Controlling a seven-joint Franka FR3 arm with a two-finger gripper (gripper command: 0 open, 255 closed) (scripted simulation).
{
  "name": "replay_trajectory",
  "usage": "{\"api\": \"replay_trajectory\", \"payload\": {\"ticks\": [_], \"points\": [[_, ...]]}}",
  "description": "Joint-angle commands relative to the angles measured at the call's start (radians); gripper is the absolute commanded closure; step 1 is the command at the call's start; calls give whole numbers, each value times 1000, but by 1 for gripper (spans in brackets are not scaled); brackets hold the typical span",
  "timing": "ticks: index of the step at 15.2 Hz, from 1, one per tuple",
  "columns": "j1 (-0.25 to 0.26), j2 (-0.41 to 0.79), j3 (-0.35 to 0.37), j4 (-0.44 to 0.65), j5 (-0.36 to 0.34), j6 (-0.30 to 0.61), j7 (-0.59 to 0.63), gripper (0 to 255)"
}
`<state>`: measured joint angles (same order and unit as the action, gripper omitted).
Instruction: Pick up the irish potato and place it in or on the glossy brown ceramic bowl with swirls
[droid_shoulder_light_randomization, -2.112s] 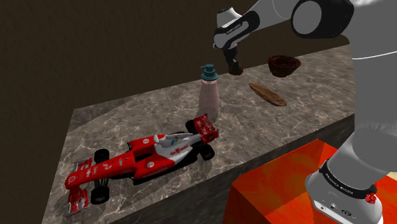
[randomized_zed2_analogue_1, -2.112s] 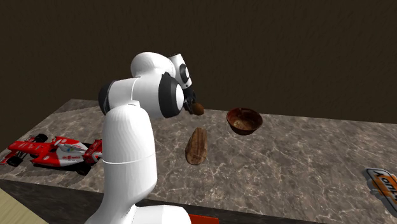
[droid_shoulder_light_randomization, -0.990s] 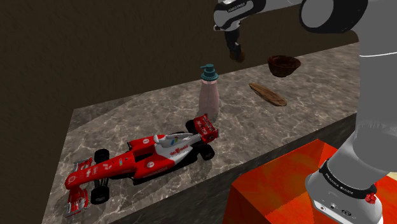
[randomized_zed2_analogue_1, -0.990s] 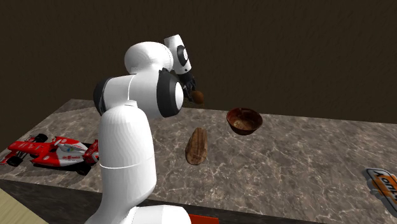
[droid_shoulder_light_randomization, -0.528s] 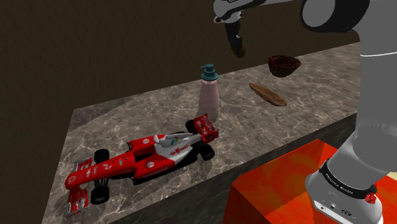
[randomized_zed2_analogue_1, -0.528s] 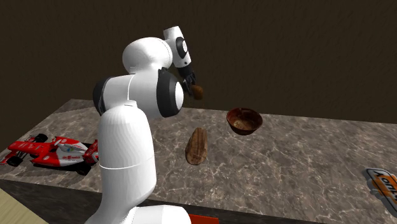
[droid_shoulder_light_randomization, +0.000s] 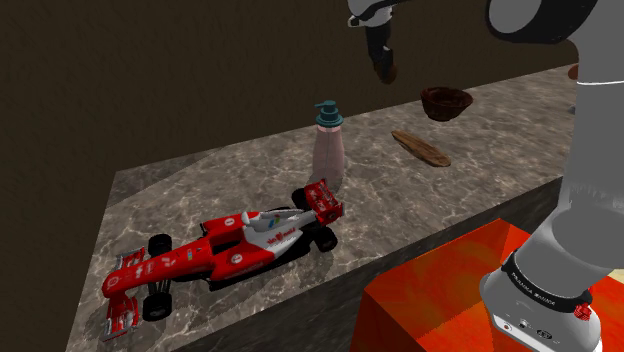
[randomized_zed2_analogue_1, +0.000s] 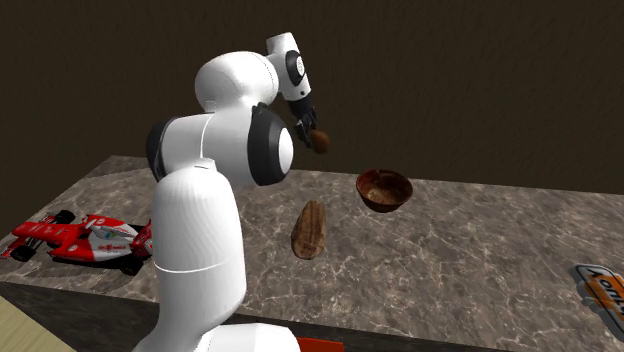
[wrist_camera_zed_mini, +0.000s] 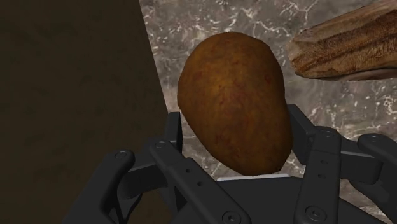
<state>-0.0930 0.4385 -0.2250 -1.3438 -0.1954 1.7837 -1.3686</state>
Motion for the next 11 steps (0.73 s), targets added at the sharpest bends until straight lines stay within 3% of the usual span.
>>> {"api": "replay_trajectory", "payload": {"ticks": [1,11], "points": [[-23,-47,-13,-74,-6,37,-31,255],[-146,-160,-80,-258,-10,158,-206,255]]}}
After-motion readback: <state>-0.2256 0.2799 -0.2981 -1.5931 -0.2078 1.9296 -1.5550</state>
